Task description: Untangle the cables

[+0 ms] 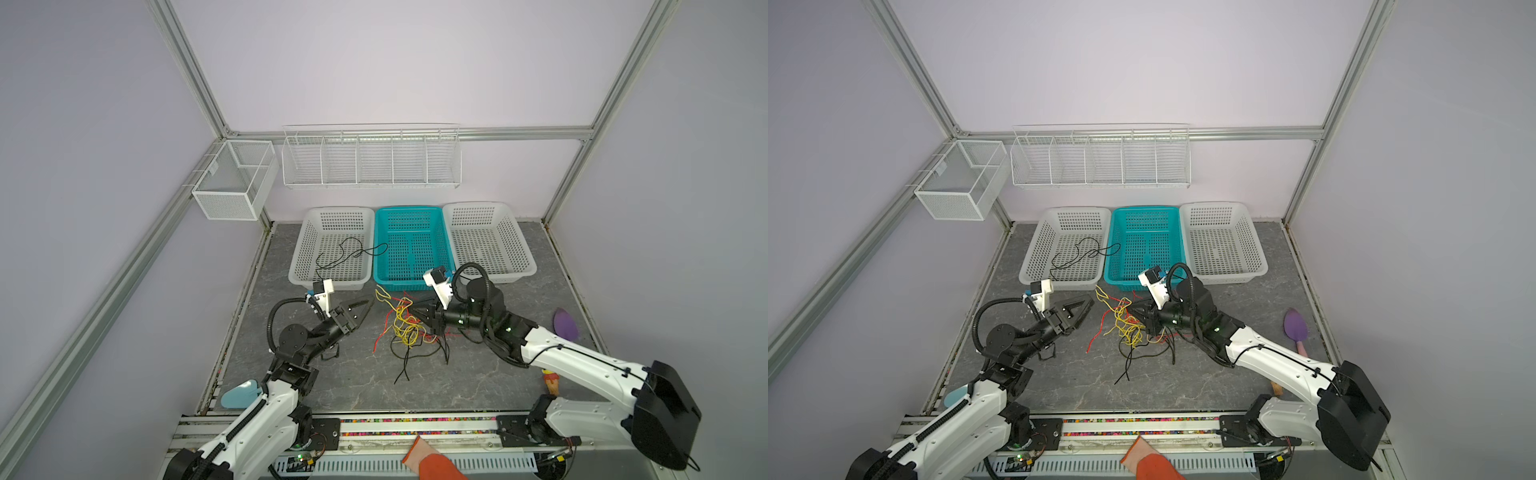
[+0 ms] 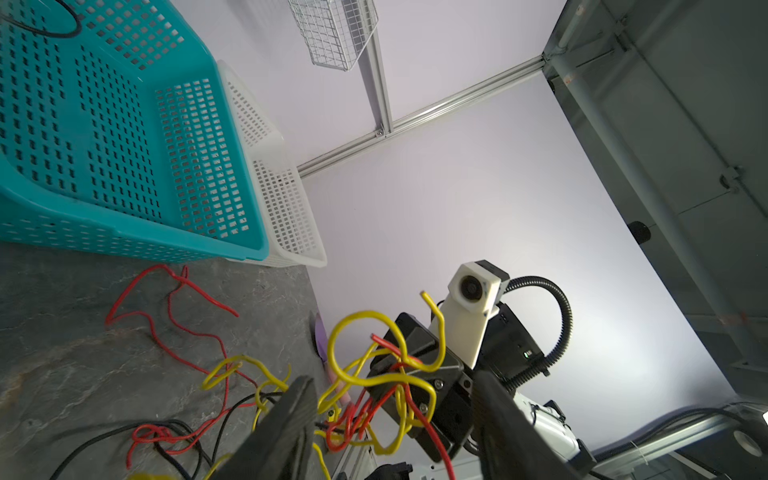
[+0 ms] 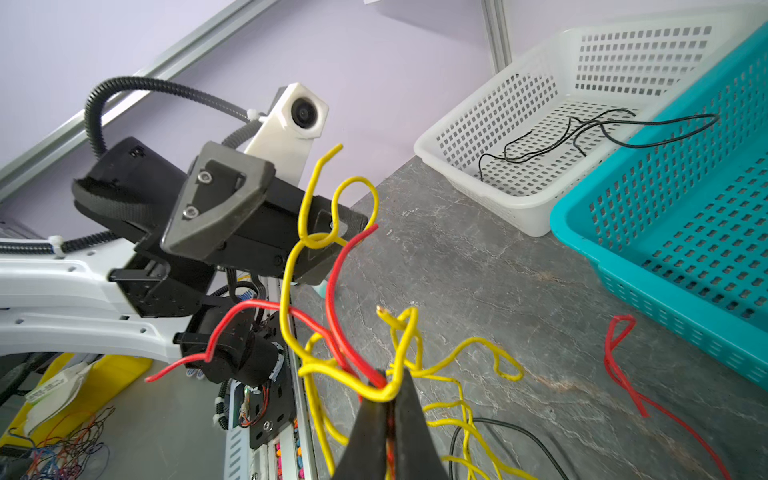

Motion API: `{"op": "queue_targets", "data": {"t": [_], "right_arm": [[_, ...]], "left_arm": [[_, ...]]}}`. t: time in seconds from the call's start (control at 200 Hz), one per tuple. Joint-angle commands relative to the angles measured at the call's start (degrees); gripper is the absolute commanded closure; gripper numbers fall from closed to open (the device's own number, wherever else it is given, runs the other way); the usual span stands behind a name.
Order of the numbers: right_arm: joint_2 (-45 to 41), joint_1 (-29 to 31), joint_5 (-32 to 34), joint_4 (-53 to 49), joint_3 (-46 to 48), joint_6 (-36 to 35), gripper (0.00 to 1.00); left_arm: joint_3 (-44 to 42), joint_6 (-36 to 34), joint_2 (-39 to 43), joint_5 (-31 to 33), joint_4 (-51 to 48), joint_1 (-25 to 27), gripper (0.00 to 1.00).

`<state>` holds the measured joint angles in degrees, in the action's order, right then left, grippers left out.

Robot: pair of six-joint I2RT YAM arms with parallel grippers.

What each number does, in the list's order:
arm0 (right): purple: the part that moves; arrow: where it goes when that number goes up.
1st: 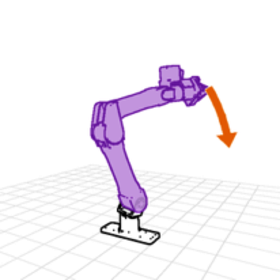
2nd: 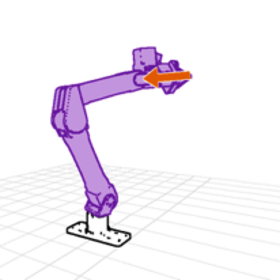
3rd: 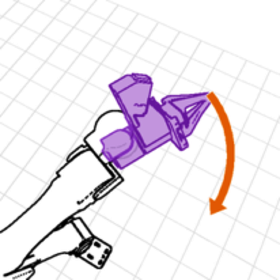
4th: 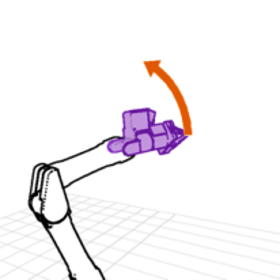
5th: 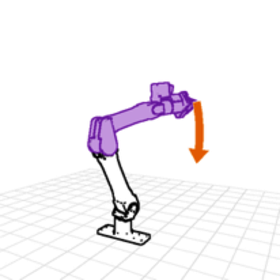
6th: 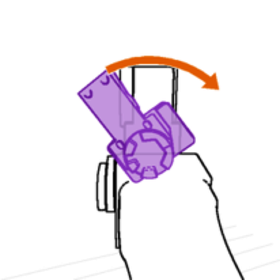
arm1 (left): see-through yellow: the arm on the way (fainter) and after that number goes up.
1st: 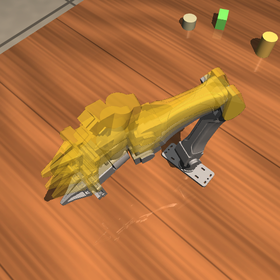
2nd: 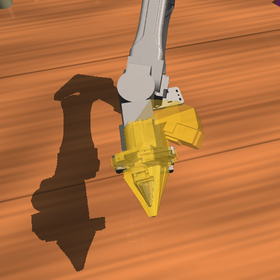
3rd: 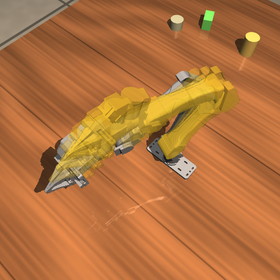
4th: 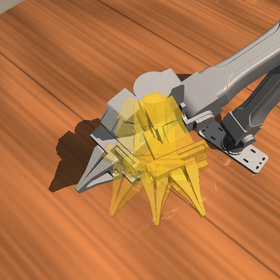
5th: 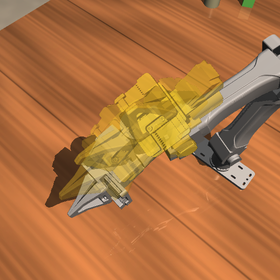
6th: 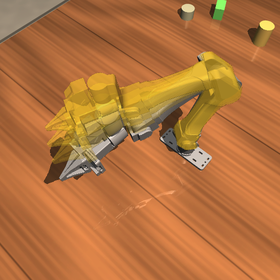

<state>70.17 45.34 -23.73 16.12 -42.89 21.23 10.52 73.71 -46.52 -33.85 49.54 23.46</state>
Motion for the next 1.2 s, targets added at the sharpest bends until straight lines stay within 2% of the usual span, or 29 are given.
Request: {"op": "queue_targets", "data": {"t": [0.0, 0.32, 0.74, 0.885, 1.195], "right_arm": [[0.5, -0.5, -3.6, 3.9, 0.8, 1.5, 0.93], [2.5, -0.4, -8.8, 4.8, -0.4, 1.9, 0.94], [2.5, -0.7, -10.9, 6.6, 0.1, 3.0, 0.94], [3.1, -0.8, -10.8, 6.4, -0.2, 3.3, 0.93], [3.3, -1.1, -9.5, 5.8, -0.2, 3.6, 0.94]], "left_arm": [[-1.5, 2.4, -0.4, -1.8, 6.7, 1.0, 0.39], [-0.8, 1.2, -0.4, -0.8, 8.1, 1.1, 0.41], [-2.1, 2.1, -3.2, -0.9, 13.0, 1.2, 0.46], [-2.0, 2.2, -2.7, -0.7, 13.2, 1.3, 0.58], [-2.0, 1.8, -1.7, -0.7, 12.0, 1.2, 0.75]]}}
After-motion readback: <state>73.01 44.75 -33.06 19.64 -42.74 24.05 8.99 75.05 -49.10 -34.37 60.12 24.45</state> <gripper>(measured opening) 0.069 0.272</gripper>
